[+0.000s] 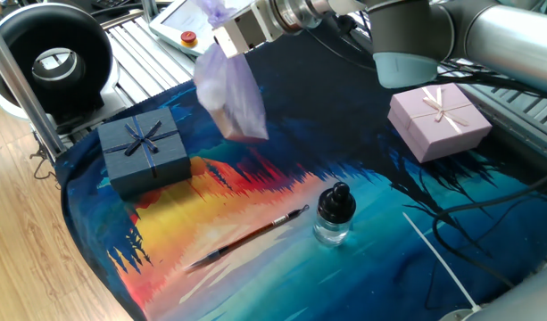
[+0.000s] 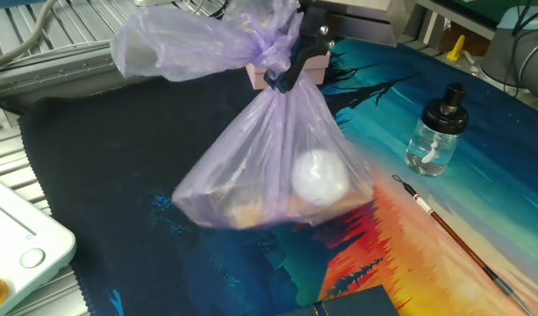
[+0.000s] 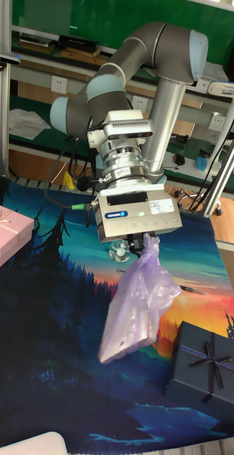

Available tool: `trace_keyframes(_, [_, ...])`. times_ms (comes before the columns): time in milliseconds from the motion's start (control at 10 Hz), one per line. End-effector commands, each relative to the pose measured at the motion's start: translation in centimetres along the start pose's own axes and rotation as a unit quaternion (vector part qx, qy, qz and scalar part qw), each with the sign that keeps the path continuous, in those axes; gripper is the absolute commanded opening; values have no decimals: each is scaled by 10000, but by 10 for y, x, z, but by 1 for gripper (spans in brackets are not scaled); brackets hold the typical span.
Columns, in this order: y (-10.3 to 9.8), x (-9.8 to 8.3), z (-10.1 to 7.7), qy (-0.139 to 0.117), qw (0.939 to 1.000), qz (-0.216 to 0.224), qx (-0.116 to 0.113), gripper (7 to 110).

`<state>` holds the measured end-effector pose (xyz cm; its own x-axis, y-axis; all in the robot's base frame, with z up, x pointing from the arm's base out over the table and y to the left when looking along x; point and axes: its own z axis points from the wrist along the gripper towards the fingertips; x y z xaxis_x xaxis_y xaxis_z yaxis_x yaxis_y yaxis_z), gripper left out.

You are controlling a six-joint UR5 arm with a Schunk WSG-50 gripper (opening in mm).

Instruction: Pick up a bag of things

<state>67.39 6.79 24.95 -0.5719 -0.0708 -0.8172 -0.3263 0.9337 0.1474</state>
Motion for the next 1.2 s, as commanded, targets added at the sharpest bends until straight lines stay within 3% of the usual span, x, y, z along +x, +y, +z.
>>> trace_keyframes(0, [-4, 5, -2, 108, 9999, -20, 46, 7])
trace_keyframes(1100, [-13, 12, -2, 252, 9994, -81, 243, 7])
